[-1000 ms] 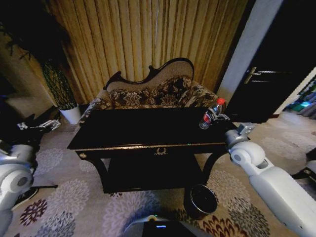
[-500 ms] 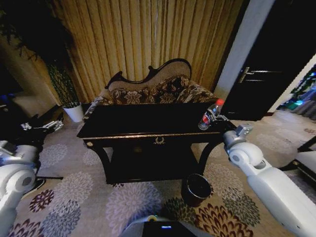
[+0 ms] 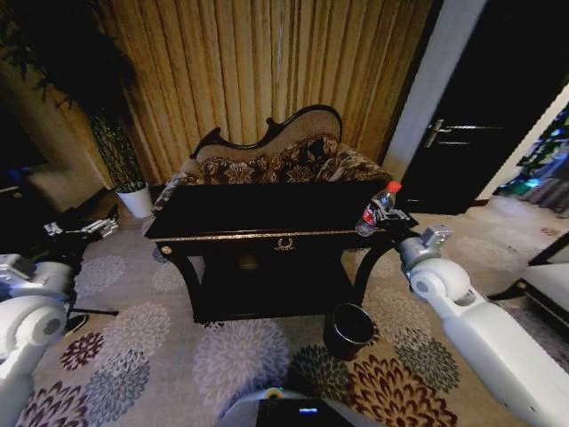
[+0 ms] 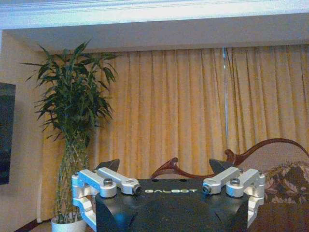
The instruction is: Move to the front of the table and place the trash on the table into the trash bin.
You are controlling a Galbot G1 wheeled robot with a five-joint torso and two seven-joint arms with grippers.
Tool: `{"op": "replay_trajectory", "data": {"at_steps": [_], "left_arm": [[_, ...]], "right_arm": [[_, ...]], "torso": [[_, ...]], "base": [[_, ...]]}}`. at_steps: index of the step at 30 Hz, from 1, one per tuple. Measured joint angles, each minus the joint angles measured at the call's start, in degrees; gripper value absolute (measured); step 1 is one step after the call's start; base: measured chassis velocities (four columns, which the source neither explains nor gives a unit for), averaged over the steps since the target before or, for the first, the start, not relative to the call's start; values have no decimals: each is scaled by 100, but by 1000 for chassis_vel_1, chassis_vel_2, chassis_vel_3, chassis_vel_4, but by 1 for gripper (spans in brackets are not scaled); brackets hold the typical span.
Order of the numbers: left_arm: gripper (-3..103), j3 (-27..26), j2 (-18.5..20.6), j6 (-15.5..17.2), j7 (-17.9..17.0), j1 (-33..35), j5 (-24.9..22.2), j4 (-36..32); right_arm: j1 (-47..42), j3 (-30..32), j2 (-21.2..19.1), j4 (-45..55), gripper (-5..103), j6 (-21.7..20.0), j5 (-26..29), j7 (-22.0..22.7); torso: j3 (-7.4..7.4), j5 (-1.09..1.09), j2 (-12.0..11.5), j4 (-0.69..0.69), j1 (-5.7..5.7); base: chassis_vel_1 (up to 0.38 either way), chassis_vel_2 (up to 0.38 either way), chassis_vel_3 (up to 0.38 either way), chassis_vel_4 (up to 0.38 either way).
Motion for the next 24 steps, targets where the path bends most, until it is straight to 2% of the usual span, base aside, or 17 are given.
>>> {"op": "replay_trajectory", "data": {"at_steps": [5,10,13,15,19,21,23,24], "left_arm": [[100,30,-46,-73,10,36,89,0],[100,34,-55,-80,16,51,97,-23],[100,51,-44,-83,0,51,94,-74],[100,58,-44,-83,-7,47,94,-78],[100,61,-46,-83,-21,-5,85,-68],[100,45,-56,-83,-24,-18,83,-55],[100,-7,-99,-84,-23,6,82,-50],[100,-7,-99,-84,-23,6,82,-50]], "right_arm": [[-59,-106,145,-169,25,53,-217,-9],[-284,-152,456,-536,25,62,-486,-106],[-596,-142,813,-971,25,30,-712,-255],[-626,-159,903,-1105,25,19,-754,-269],[-640,-348,1342,-1847,25,8,-1101,-367],[-602,-425,1482,-2124,25,36,-1267,-414],[-445,-595,1814,-2841,25,217,-1501,-453],[-445,-595,1814,-2841,25,217,-1501,-453]], "torso": [[-1,0,1,4,-2],[1,-1,-1,1,1],[1,0,-2,-1,2],[1,0,-1,-2,2],[0,-1,0,2,0],[0,0,-1,1,0],[1,1,-1,0,1],[1,1,-1,0,1]], "base": [[64,-57,-48,50],[0,0,0,0],[0,0,0,0],[0,0,0,0],[0,0,0,0],[0,0,0,0],[0,0,0,0],[0,0,0,0]]}}
